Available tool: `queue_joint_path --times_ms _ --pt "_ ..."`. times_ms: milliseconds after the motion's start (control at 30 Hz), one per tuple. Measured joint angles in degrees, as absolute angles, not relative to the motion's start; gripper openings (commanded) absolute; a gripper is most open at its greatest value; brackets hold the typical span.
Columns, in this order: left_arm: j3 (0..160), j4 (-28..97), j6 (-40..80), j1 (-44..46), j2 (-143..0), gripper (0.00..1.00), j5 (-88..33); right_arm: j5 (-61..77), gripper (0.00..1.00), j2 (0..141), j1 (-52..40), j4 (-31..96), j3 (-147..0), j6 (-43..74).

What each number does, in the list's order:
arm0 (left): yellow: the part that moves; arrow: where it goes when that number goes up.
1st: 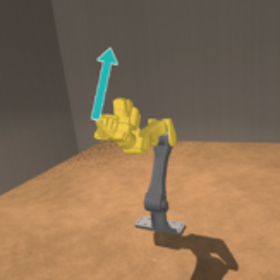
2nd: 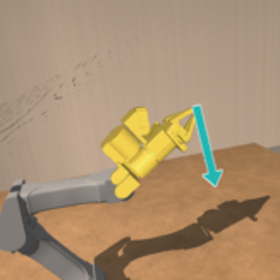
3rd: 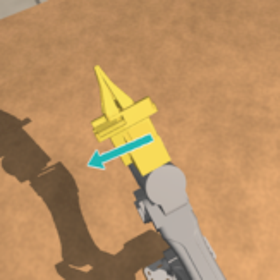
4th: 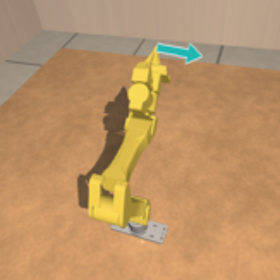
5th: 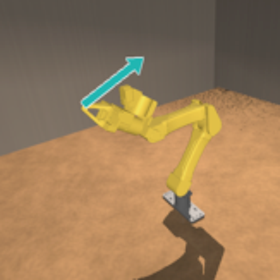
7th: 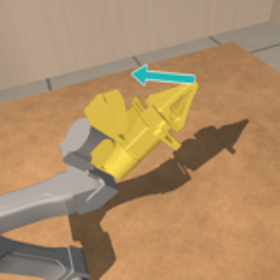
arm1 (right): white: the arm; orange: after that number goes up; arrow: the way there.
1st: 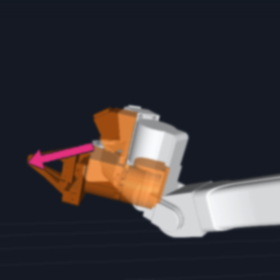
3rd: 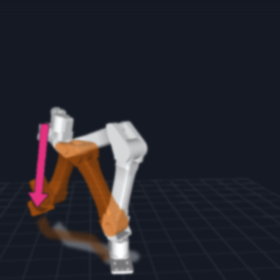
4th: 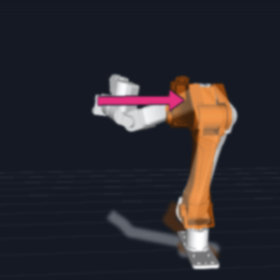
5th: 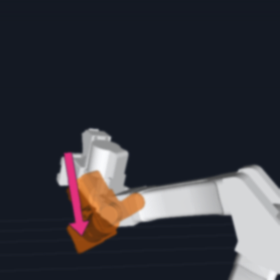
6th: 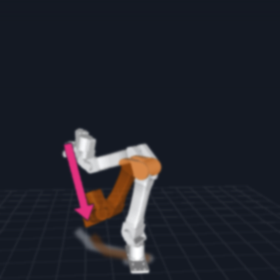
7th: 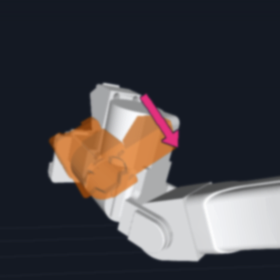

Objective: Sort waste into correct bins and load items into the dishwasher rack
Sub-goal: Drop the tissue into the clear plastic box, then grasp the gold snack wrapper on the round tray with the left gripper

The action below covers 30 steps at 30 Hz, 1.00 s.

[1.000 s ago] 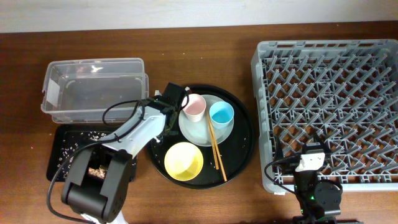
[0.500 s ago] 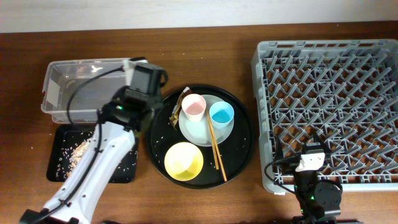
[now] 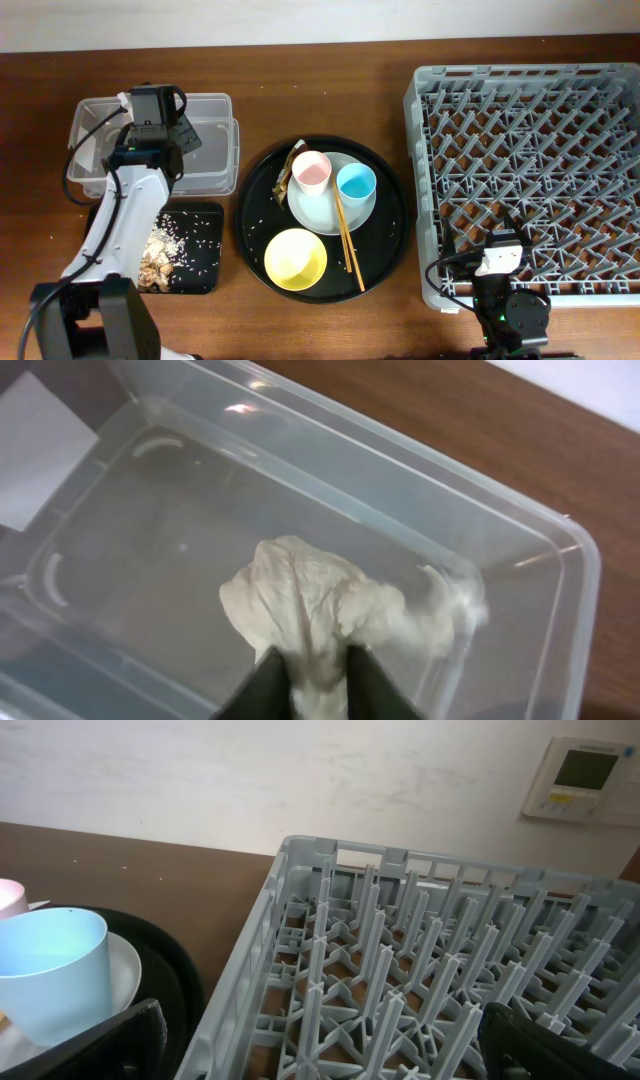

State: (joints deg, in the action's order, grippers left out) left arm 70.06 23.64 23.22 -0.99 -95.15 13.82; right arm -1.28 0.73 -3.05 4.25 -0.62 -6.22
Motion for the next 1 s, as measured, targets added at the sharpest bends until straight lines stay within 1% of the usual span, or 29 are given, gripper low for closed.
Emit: queue_joint_path --times_ms 33,100,167,267,333,367,400,433,500,600,700,767,833,900,1000 --pt "70.1 23.4 23.4 -1.1 -95.2 0.54 13.6 -1.3 0.98 0.7 -3.0 4.3 -0.6 -6.2" --pt "70.1 22.9 23.3 -1.1 -95.2 0.58 12.9 -1.3 0.98 0.7 -3.0 4.3 -0.6 -6.2" --pt "70.1 23.0 23.1 -1.1 -95.2 0.66 12.6 -1.3 0.98 0.7 -3.0 4.3 -0.6 -6.2" --pt "70.1 23.1 22.9 -1.1 -95.2 0.70 12.3 -1.3 0.98 0.7 -3.0 4.3 -0.6 -6.2" --pt "70.1 23.1 22.7 -1.1 -95.1 0.75 12.2 -1.3 0.98 0.7 -3.0 4.3 -0.6 -6.2" --pt "70.1 23.1 22.7 -1.1 -95.0 0.82 11.7 -1.3 0.98 0.7 -3.0 4.3 -0.6 -6.2" --pt "70.1 23.1 22.7 -1.1 -94.8 0.86 11.4 -1.3 0.98 0.7 -3.0 4.3 -0.6 -6.2" --pt "70.1 23.2 22.5 -1.0 -94.3 0.87 11.1 -1.3 0.98 0.7 -3.0 4.3 -0.6 -6.2" --pt "70.1 23.3 22.5 -0.8 -92.2 0.78 10.8 -1.3 0.98 0.7 -3.0 4.3 -0.6 -6.2" --pt "70.1 25.2 22.4 -0.7 -88.8 0.77 10.4 -1.3 0.98 0.7 -3.0 4.3 -0.6 -6.2" --pt "70.1 30.5 22.3 -0.7 -86.3 0.72 8.3 -1.3 0.98 0.7 -3.0 4.3 -0.6 -6.2" --pt "70.2 35.4 22.3 -0.6 -85.8 0.64 4.5 -1.3 0.98 0.7 -3.0 4.3 -0.6 -6.2" --pt "70.2 40.3 22.2 0.2 -85.8 0.53 0.4 -1.3 0.98 0.7 -3.0 4.3 -0.6 -6.2" --pt "70.1 43.3 22.4 1.8 -85.8 0.32 -2.7 -1.3 0.98 0.7 -3.0 4.3 -0.6 -6.2" --pt "70.1 48.2 21.8 6.6 -85.8 0.31 -5.5 -1.3 0.98 0.7 -3.0 4.3 -0.6 -6.2"
